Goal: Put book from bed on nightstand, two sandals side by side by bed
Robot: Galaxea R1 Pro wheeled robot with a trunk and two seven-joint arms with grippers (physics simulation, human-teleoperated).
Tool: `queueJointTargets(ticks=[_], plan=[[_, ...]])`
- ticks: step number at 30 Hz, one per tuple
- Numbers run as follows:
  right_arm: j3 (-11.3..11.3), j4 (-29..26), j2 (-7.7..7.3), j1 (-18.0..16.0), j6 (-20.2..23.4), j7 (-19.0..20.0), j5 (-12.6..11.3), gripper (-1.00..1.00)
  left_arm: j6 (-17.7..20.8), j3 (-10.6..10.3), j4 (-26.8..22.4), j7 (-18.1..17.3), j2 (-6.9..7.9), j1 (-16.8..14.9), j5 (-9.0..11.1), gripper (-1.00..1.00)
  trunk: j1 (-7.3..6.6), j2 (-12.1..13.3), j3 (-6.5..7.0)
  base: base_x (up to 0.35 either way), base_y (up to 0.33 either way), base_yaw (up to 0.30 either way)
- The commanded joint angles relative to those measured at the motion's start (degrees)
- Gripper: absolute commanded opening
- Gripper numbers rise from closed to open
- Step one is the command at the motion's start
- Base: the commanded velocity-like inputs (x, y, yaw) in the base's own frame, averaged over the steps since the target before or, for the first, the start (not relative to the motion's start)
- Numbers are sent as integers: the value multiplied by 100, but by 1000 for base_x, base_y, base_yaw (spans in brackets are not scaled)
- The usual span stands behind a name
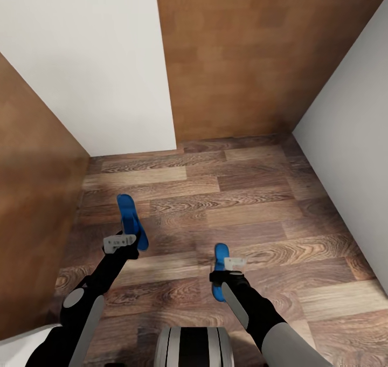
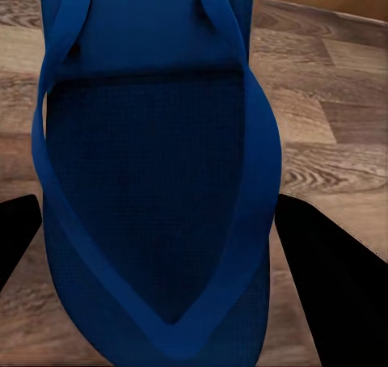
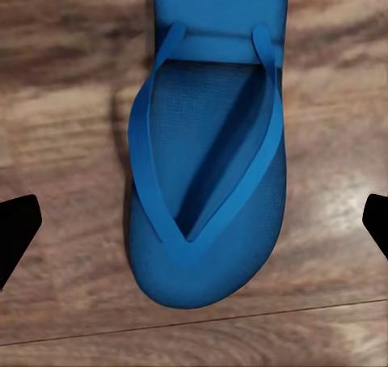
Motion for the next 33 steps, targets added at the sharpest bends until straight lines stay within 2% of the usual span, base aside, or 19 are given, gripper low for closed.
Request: queueJointTargets(ticks=[1,12,22,31,33], plan=[[26,-8,-4,-4,13,-57,-59,100,40,2,-7,-12,1,-2,61,-100,1,-3,-26,0,0,0],[26,-9,-4,-4,4,-55,-60,100,40,2,-7,-12,1,-2,61,-100,30,-18,-270,0,0,0],[27,-8,-4,-4,4,-55,-60,100,40,2,-7,-12,1,-2,61,-100,30,-18,-270,0,0,0],[27,-8,-4,-4,4,-55,-60,100,41,2,-7,-12,1,-2,63,-100,53,-30,-469,0,0,0],[27,-8,-4,-4,4,-55,-60,100,40,2,-7,-12,1,-2,61,-100,53,-30,-469,0,0,0]])
